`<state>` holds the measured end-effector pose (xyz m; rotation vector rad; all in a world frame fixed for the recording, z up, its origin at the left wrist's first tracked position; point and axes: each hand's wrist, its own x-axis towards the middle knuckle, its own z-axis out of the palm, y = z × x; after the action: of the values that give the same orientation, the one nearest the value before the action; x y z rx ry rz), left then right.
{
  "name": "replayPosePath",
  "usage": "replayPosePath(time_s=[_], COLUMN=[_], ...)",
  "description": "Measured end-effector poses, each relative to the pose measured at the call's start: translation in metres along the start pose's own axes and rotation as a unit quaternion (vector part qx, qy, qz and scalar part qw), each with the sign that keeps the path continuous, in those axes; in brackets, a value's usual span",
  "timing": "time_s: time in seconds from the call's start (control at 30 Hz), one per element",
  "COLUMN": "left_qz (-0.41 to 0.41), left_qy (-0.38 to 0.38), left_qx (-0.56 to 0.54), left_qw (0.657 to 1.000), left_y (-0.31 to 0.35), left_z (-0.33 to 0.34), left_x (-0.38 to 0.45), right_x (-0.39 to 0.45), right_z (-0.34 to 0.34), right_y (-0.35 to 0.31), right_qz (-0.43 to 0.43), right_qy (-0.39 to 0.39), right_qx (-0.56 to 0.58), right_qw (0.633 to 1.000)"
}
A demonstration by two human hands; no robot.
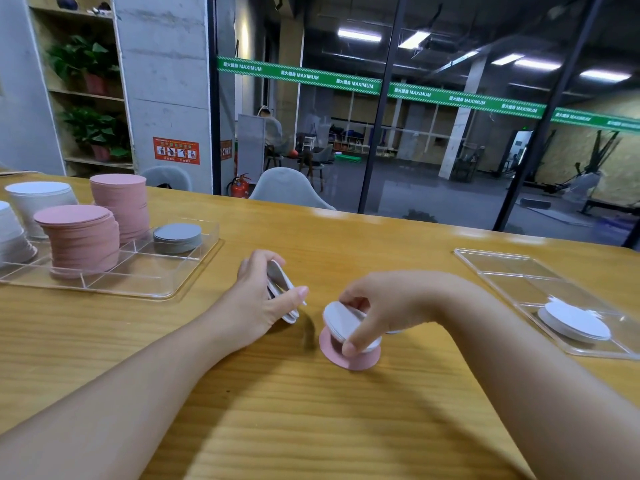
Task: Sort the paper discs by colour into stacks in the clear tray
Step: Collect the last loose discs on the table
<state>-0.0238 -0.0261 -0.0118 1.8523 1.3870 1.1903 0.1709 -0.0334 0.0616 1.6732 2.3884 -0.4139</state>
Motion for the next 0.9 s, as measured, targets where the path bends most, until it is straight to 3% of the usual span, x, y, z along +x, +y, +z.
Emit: replayPosePath(time_s=[0.43, 0.57, 0.73, 0.9], left_qz=[0.024, 0.015, -0.028, -0.053], left_qy=[-0.022, -0.022, -0.018, -0.082], left_qx=[-0.002, -0.001, -0.176, -0.29], left_qw=[0.999, 1.0, 0.984, 0.952], left_y=[0.002, 0.0, 0.007, 0.016], left_z=[-0.003, -0.003, -0.003, 0.002], left_x=[-0.002, 0.001, 0.001, -0.005], right_x=[0.001, 0.003, 0.017, 0.029], right_z=[-0.001, -0.002, 0.009, 0.034], right_y=[0.006, 0.008, -0.004, -0.025], right_qz=[-0.019, -0.04, -0.107, -0.179], right_qy=[0.006, 0.052, 0.173, 0.184], right_qx=[0.024, 0.047, 0.204, 0.303], right_qw=[0.999, 0.997, 0.958, 0.918])
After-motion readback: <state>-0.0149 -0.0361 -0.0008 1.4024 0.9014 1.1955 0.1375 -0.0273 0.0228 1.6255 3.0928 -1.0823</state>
